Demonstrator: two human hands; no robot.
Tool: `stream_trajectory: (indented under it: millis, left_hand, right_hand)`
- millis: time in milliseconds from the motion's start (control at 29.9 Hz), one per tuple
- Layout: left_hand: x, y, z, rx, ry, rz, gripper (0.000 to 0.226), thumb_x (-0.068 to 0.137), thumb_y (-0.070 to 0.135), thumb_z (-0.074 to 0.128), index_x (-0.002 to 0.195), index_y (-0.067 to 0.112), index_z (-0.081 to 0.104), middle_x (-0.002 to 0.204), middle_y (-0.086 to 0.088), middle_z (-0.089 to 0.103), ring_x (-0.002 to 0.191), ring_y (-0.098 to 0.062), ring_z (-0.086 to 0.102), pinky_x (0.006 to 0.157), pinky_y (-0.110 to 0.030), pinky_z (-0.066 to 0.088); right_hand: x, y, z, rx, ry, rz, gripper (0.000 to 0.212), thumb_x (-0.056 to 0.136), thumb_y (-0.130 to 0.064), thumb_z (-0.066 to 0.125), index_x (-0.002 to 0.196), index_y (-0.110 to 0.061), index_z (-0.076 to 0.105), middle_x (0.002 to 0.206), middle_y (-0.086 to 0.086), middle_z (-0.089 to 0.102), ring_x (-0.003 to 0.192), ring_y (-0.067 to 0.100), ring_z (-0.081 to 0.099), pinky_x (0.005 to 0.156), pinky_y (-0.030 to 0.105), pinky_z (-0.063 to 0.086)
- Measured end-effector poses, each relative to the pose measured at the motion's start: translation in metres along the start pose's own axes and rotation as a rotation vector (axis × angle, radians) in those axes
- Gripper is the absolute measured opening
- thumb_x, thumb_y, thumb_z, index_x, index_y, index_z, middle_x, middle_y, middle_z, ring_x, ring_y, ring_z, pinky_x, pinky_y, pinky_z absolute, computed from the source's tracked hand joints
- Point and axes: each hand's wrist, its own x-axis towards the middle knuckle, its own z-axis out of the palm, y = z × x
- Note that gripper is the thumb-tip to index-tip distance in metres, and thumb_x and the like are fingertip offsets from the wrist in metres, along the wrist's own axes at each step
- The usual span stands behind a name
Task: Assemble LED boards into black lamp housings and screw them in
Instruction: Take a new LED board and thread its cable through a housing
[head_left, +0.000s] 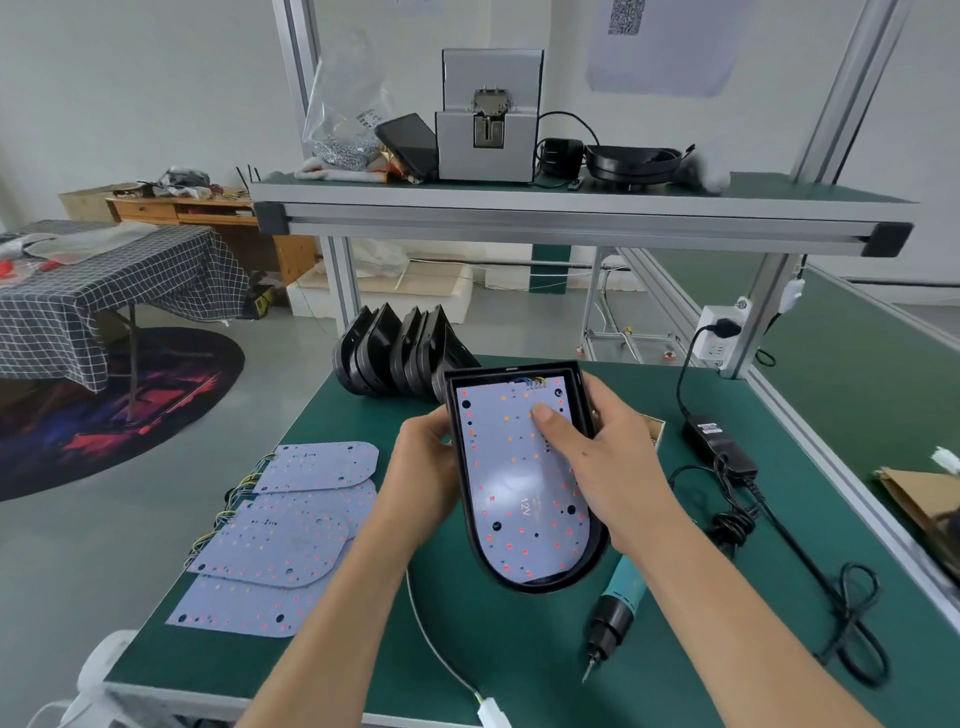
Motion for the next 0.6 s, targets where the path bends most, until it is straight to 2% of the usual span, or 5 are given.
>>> stream_trajectory:
  millis: [67, 234, 301, 402, 603]
  left_hand:
    - [-0.001, -0.001, -0.006, -0.036, -0.026, 0.037, 0.028, 0.096, 0.008, 0.059, 0.094, 0.025, 0.081, 0.087, 0.003, 0.078, 0.073, -0.016, 0.061, 0.069, -0.032, 0.051]
    - [-0.003, 0.01, -0.012, -0.353, -0.036, 0.025, 0.068, 0.093, 0.074, 0.044, 0.131, 0.023, 0.068, 0.132, -0.007, 0.07, 0.112, -0.03, 0.068, 0.09, -0.04, 0.055]
    - [-0.007, 0.017, -0.009, -0.254, -0.046, 0.073, 0.06, 0.086, 0.064, 0.065, 0.129, 0.022, 0.068, 0.129, -0.007, 0.072, 0.122, -0.026, 0.067, 0.1, -0.04, 0.055]
    - [-0.01, 0.021, -0.002, -0.166, 0.032, 0.049, 0.039, 0.081, 0.031, 0.078, 0.117, 0.019, 0.069, 0.107, -0.003, 0.079, 0.1, -0.021, 0.075, 0.083, -0.034, 0.059]
    - [-0.013, 0.023, 0.002, -0.086, 0.107, 0.061, 0.018, 0.093, 0.006, 0.075, 0.103, 0.02, 0.069, 0.093, -0.005, 0.078, 0.085, -0.022, 0.074, 0.081, -0.044, 0.062]
  right_hand:
    - [0.003, -0.002, -0.001, -0.031, 0.003, -0.024, 0.023, 0.101, -0.016, 0.07, 0.116, -0.034, 0.071, 0.107, -0.009, 0.08, 0.097, 0.011, 0.077, 0.076, 0.017, 0.057]
    - [0.004, 0.001, 0.002, -0.09, -0.021, -0.061, 0.026, 0.101, -0.018, 0.07, 0.116, -0.039, 0.071, 0.111, -0.01, 0.079, 0.102, 0.012, 0.076, 0.085, 0.029, 0.06]
    - [0.002, 0.003, 0.004, -0.093, -0.037, -0.065, 0.026, 0.101, -0.019, 0.07, 0.118, -0.039, 0.07, 0.114, -0.009, 0.079, 0.105, 0.015, 0.075, 0.09, 0.037, 0.06]
    - [0.001, 0.004, 0.006, -0.128, -0.042, -0.096, 0.026, 0.101, -0.019, 0.069, 0.118, -0.039, 0.07, 0.113, -0.008, 0.078, 0.105, 0.016, 0.075, 0.092, 0.043, 0.059]
    - [-0.001, 0.005, 0.002, -0.154, -0.079, -0.074, 0.023, 0.099, -0.025, 0.074, 0.118, -0.035, 0.066, 0.112, -0.01, 0.077, 0.103, 0.011, 0.074, 0.083, 0.023, 0.059]
